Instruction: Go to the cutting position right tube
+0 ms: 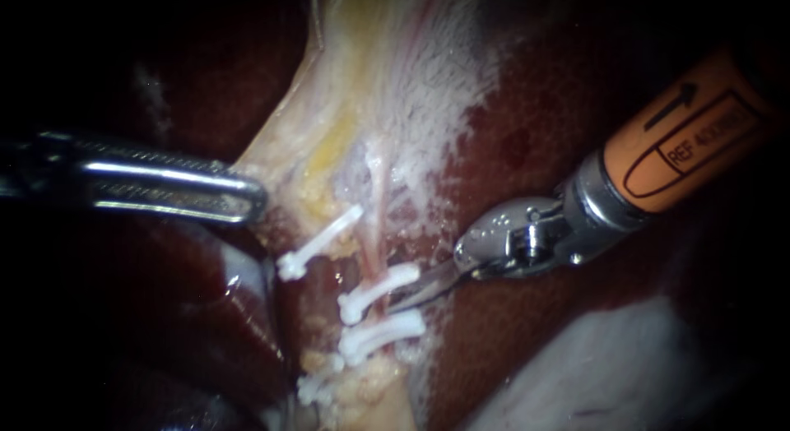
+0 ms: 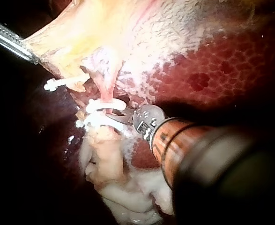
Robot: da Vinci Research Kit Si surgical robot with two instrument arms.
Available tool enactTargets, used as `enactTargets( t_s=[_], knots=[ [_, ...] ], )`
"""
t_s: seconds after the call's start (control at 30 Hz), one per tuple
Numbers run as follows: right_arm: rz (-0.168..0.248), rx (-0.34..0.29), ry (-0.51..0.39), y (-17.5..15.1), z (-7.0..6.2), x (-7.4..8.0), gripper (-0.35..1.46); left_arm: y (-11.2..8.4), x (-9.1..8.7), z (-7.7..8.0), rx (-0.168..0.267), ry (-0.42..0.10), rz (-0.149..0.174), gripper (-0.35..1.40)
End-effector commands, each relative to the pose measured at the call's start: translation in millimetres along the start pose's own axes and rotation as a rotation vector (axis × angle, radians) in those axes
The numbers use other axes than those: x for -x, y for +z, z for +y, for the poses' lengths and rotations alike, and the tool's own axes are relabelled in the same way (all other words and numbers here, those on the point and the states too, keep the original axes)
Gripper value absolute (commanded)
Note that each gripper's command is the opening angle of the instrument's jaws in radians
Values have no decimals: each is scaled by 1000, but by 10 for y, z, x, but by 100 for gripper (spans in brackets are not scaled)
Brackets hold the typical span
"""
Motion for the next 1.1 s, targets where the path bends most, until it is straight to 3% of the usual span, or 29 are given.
enactTargets(
  t_s=[0.03,0.33,1.1],
  knots=[
    [8,-4,0,1,0,-1,11,0,0,0,1,0,0,-35],
    [16,-17,1,13,-2,-9,13,1,0,0,1,-1,0,-35],
    [11,-38,-14,20,-3,-9,13,2,0,-1,2,-1,0,-35]
  ],
)
